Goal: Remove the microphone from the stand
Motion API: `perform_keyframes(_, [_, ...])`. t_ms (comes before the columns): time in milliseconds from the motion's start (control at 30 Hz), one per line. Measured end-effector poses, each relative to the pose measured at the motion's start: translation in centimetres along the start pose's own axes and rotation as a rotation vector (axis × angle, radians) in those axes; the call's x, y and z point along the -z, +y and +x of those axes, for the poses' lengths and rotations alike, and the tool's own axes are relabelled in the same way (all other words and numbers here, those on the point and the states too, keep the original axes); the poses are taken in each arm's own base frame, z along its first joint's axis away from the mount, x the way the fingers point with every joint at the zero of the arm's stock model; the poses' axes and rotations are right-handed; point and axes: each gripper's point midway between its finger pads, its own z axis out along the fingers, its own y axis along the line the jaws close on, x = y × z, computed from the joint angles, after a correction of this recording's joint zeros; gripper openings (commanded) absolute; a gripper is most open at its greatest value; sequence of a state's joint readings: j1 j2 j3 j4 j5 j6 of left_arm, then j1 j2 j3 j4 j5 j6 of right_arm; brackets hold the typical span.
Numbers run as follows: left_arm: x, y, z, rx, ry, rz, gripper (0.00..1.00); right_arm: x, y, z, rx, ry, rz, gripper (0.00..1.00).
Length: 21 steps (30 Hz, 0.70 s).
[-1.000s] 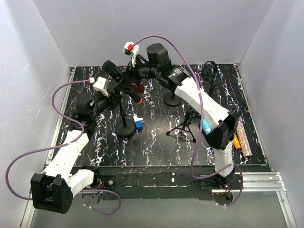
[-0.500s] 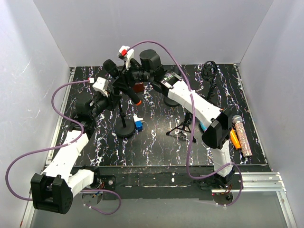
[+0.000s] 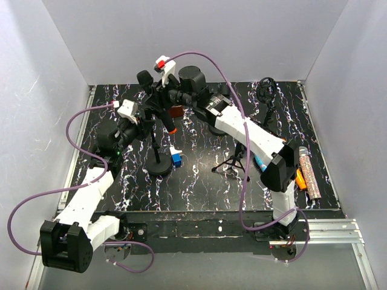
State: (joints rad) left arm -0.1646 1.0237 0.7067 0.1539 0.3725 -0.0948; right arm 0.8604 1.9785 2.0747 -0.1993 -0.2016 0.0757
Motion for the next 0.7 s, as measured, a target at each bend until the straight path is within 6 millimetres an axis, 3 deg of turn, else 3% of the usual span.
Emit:
perform_keyframes(133, [0.1,0.5,-0.1,0.001,-0.003,-0.022,0.0,1.1,-1.2,-1.6,-0.036,-0.056,0.032,0.01])
perform_keyframes(200, [0.2,1.0,0.0,0.004,-0.002,-0.047,0.0,2.5,-2.7,-3.1,-0.031,-0.099,0.078,0.01])
perform_keyframes(367, [0.6,1.9,0.0,0.008,-0.002,-0.084,0.0,8.8,-8.4,-10.4,0.032,-0.287,0.253,0.01])
perform_keyframes(433, [0.6,1.9,0.0,0.008,-0.002,-0.084,0.0,11.4,-9.3,-13.0,0.067,-0.352,0.299,0.01])
perform_keyframes(500, [0.7,1.9,0.0,0.006,-0.002,-0.082,0.0,13.5,-9.0,-14.8,0.119,-0.386,0.315,0.01])
perform_keyframes(600, [0.7,1.7,0.0,0.003,0.004,-0.072,0.0,15.8,-8.1,-15.5,0.197,-0.38,0.314,0.01])
perform_keyframes(700, [0.8,1.6,0.0,0.003,0.016,-0.065,0.0,18.3,-8.1,-13.3,0.246,-0.285,0.318,0.01])
